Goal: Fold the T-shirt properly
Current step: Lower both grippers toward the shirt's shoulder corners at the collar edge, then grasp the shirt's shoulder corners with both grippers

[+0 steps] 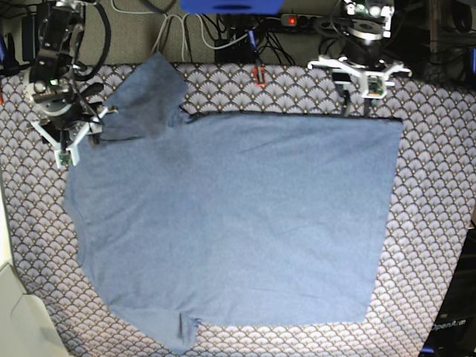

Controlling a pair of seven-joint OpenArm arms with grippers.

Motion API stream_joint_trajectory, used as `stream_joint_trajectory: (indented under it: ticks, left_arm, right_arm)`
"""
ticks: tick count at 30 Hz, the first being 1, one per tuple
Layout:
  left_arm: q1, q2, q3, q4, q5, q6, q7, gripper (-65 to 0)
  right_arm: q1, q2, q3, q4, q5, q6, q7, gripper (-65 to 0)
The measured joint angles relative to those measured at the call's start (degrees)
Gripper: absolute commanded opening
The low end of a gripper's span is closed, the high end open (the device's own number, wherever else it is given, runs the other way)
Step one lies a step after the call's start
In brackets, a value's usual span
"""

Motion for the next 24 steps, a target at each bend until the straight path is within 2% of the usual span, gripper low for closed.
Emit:
stream_joint_trajectory:
  ticks: [3, 6, 9, 13, 19, 24]
  left_arm:
    - [-0.2, 0.0, -1.3, 0.0, -1.7, -0.3, 0.0, -41.0]
    - [-0.3, -0.3, -3.0, -0.4, -5.6, -0.3, -0.2, -36.6]
    - [-0.3, -3.2, -4.0, -2.3, -9.5, -0.2, 0.0, -33.4]
    - [-0.3, -6.1, -4.0, -2.9, -13.5, -0.1, 0.0, -33.3]
    - [-0.2, -6.7, -5.3, -2.9, -14.8, -1.0, 0.0, -33.3]
    - [-0.3, -7.2, -6.8, -3.0, -14.8, -0.1, 0.0, -33.3]
  right_arm:
    - [0.0, -0.1, 0.0, 0.0, 0.0, 0.0, 0.2, -29.5]
    - [0.0, -0.3, 1.4, 0.0, 0.2, 0.0, 0.2, -29.4]
    - [0.3, -0.1, 2.5, -2.4, 0.0, 0.0, 0.4, -29.4]
    - [-0.5, -0.8, 4.3, -3.6, 0.0, 0.0, 0.4, -29.5]
    - [-5.2, -5.0, 4.3, 0.1, 0.0, 0.0, 0.3, -29.5]
    - [-7.4, -8.0, 4.0, 3.7, 0.2, 0.0, 0.7, -29.5]
